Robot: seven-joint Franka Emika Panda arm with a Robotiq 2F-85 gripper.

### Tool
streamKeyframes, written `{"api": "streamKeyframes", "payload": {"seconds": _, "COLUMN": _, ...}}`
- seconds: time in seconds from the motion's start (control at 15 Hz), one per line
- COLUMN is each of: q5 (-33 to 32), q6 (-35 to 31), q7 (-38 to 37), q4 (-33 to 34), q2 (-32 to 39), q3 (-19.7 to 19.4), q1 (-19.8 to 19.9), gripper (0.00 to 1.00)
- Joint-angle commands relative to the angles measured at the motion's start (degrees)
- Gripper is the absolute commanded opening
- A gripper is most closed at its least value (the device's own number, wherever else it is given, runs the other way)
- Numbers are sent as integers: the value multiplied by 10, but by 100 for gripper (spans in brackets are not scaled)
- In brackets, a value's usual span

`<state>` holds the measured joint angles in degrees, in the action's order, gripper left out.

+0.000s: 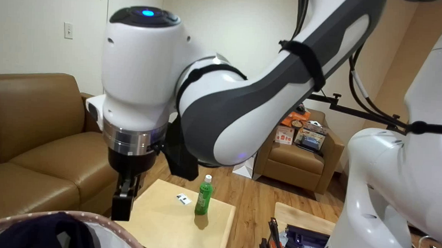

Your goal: Put the tank top in the laundry bag

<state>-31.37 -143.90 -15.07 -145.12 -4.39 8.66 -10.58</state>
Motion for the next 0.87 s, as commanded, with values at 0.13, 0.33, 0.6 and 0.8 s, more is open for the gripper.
{"api": "streamKeyframes", "payload": {"seconds": 0.13, "q5": 63, "q6": -129, "q7": -78, "q4": -53, "q2": 10, "q3": -7, "q1": 25, "gripper": 100}}
{"api": "streamKeyframes", "payload": {"seconds": 0.33, "q5": 62, "q6": -157, "q7": -141, "q4": -87, "q2": -29, "q3": -26, "q1": 28, "gripper": 100}}
{"api": "streamKeyframes", "payload": {"seconds": 0.6, "q5": 52, "q6": -150, "q7": -184, "q4": -102, "q2": -58, "q3": -39, "q1": 31, "gripper": 100}}
{"api": "streamKeyframes", "payload": {"seconds": 0.8, "q5": 52, "q6": -144, "q7": -165, "q4": -87, "q2": -43, "q3": -45, "q1": 24, "gripper": 100}}
